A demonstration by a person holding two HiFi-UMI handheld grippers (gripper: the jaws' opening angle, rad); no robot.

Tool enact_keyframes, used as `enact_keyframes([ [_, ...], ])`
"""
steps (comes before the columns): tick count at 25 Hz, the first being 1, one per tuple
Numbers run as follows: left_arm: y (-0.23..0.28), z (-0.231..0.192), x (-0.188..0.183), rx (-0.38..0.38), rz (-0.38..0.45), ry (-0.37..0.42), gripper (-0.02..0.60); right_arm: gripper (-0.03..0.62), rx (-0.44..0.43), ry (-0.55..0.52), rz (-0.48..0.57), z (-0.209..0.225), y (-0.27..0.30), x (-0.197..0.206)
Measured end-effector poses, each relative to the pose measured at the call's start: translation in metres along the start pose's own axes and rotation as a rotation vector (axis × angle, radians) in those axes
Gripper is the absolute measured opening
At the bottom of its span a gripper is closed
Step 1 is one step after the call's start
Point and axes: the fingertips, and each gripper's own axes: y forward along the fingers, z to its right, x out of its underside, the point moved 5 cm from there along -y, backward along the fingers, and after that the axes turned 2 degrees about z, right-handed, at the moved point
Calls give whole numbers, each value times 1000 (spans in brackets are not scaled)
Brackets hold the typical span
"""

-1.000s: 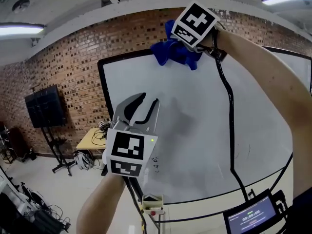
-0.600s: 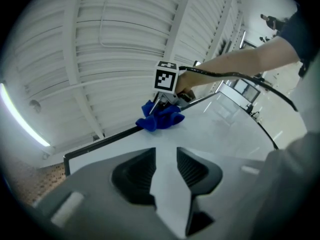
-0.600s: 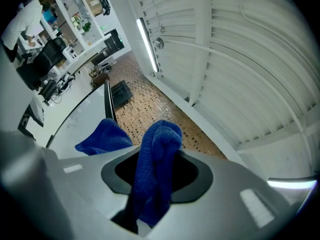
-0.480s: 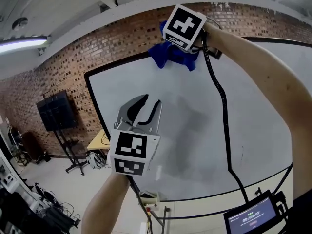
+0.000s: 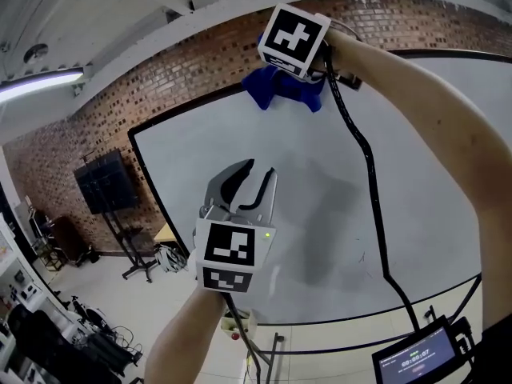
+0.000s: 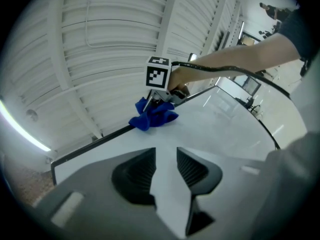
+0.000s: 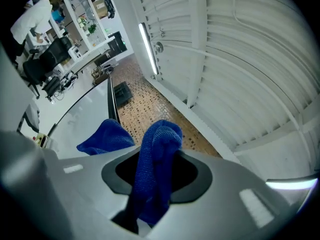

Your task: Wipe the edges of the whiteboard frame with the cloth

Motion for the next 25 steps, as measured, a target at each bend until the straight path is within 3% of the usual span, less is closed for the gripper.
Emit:
enact_keyframes([
  [5, 13, 13, 1, 51, 1, 5, 132, 135, -14, 52, -5, 9, -4, 13],
  [13, 39, 5, -28, 104, 98, -61, 132, 133, 18, 47, -106, 51, -14, 23],
  [18, 52, 28, -14, 141, 144, -106, 132, 133, 46, 63, -154, 57, -22, 56],
  [25, 62, 55, -2, 186, 131, -87, 132, 133, 72, 86, -193, 67, -40, 98],
])
